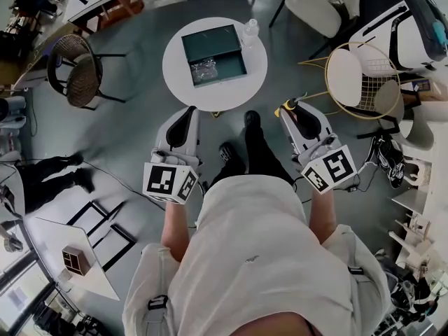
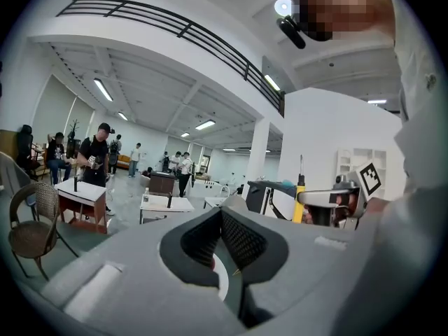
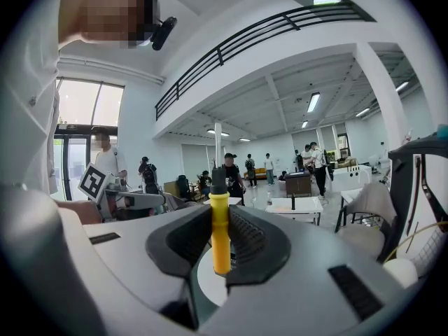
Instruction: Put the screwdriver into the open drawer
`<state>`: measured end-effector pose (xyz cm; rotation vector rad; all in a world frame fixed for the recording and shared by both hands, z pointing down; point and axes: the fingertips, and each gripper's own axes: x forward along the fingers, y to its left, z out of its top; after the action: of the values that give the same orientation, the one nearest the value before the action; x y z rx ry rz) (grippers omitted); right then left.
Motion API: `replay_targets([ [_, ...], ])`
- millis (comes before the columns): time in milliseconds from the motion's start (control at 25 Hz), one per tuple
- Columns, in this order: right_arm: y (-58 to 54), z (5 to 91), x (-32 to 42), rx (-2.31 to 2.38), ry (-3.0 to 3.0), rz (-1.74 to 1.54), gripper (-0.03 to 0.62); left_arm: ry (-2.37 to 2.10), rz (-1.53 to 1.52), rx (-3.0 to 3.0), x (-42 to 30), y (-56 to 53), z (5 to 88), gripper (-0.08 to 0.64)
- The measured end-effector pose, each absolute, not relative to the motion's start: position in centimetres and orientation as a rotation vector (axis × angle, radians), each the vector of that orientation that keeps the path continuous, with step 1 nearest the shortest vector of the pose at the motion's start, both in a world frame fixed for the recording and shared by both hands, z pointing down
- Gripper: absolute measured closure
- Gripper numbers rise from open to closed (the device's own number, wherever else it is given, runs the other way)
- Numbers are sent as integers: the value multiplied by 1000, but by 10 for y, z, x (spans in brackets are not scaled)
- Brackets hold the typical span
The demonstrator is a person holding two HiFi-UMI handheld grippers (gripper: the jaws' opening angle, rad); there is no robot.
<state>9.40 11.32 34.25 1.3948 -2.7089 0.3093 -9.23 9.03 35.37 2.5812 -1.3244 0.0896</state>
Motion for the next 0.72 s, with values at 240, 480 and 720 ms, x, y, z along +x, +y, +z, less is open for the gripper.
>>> replay_targets([
  [240,88,341,100,1365,-2740,284,514,-1373,86,2570,-87,72,351,549],
  [480,45,333,111,1312,-2781,256,514,-1429,95,2558,-77,39,343,549],
  [720,-2,331,119,1230,-2812,236,514,-1487,95,2532,-66,0,338,549],
])
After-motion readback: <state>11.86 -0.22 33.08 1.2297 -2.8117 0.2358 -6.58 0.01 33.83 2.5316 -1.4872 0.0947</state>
